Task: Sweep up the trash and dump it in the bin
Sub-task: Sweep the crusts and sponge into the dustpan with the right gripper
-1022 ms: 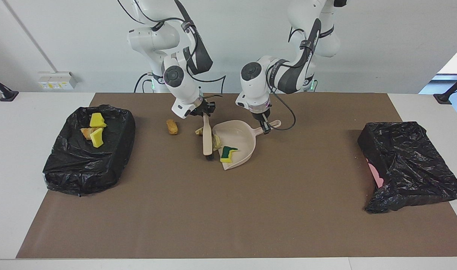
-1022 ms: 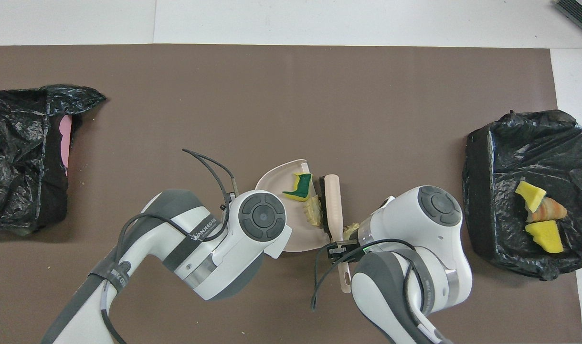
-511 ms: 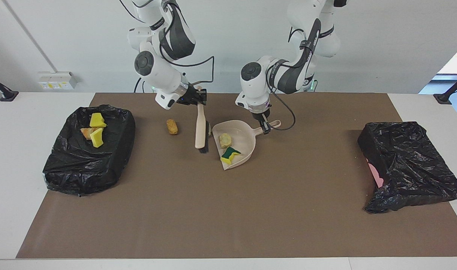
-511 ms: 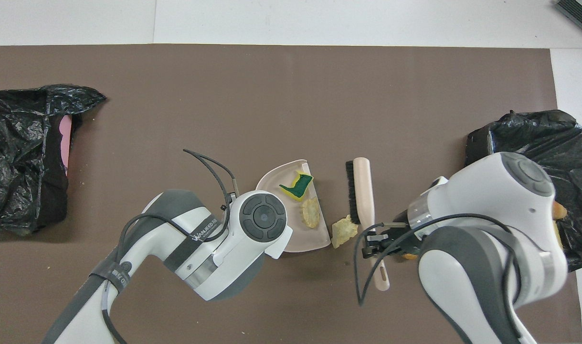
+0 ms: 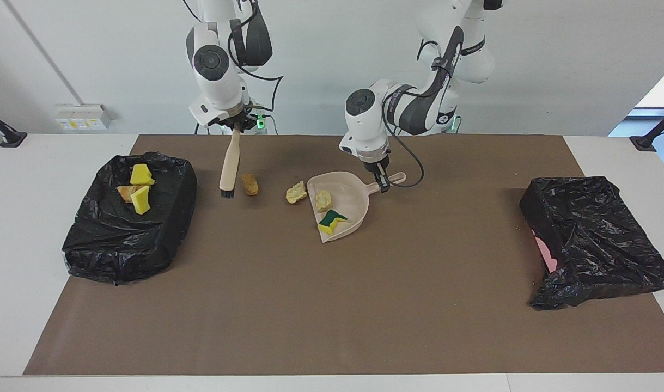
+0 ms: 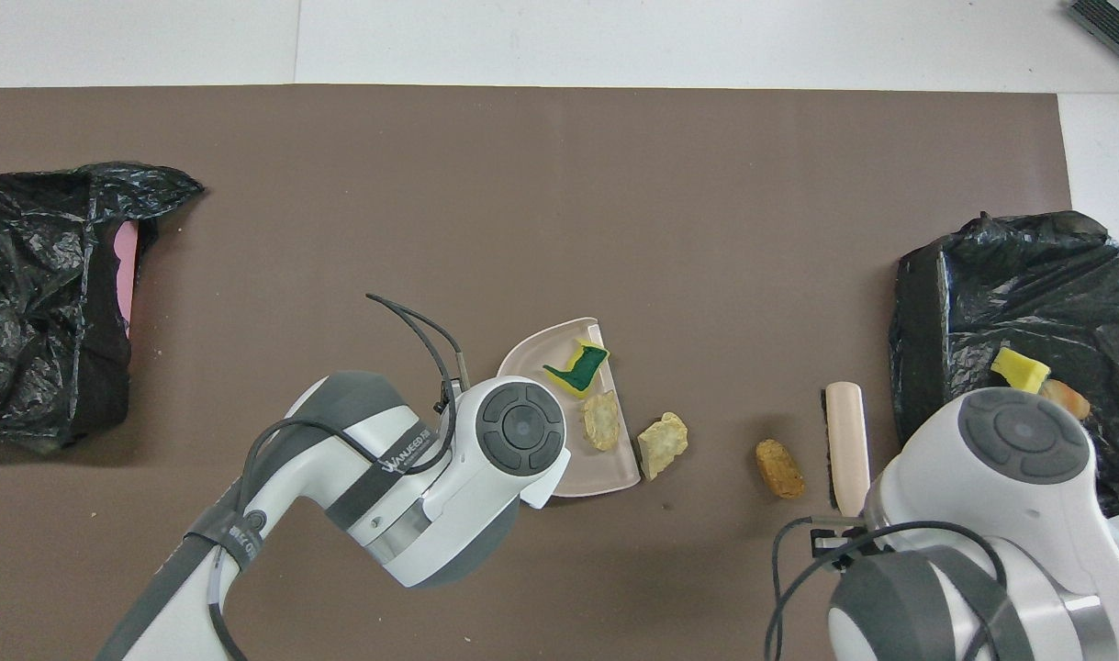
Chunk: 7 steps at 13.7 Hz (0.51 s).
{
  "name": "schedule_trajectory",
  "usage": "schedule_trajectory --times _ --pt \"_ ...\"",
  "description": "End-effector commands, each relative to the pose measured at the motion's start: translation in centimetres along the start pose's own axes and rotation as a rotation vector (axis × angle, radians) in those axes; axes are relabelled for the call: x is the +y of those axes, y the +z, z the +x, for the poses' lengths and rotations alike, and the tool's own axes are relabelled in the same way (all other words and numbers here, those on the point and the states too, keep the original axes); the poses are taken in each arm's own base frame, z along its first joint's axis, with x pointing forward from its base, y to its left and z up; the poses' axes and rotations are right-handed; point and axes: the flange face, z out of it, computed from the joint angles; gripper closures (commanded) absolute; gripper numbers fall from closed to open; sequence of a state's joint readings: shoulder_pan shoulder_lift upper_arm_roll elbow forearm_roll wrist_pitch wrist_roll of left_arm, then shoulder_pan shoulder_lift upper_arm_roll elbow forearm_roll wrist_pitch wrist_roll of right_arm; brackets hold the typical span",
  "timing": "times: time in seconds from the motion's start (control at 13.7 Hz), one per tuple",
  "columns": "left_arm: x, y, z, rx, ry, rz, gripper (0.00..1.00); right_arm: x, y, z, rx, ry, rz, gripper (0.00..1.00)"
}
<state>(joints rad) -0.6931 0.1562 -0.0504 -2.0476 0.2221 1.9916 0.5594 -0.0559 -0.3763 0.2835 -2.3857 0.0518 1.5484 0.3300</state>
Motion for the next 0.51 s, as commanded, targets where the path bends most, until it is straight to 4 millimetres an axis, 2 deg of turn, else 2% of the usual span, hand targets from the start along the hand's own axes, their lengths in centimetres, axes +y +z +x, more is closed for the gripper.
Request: schedule_trajectory --times 0.0,0.22,0.37,0.44 --pt "1.8 0.0 -0.3 -0.025 0.032 -0.004 1.0 0.8 3.4 -1.3 -0.024 0.095 -0.054 1.0" --pt "2.4 0.3 -0.4 -0.038 0.047 0.006 1.0 0.4 5.8 -1.4 -0.034 0.078 -0.05 1.0" --pt "2.4 0.2 -0.5 -0.037 0.047 0.006 1.0 -1.0 7.1 -0.7 -0.032 0.026 0.022 1.0" --pt "2.4 0.2 -0.5 -0.038 0.049 0.006 1.0 -1.5 7.1 -0.5 -0.028 -0.023 0.065 1.0"
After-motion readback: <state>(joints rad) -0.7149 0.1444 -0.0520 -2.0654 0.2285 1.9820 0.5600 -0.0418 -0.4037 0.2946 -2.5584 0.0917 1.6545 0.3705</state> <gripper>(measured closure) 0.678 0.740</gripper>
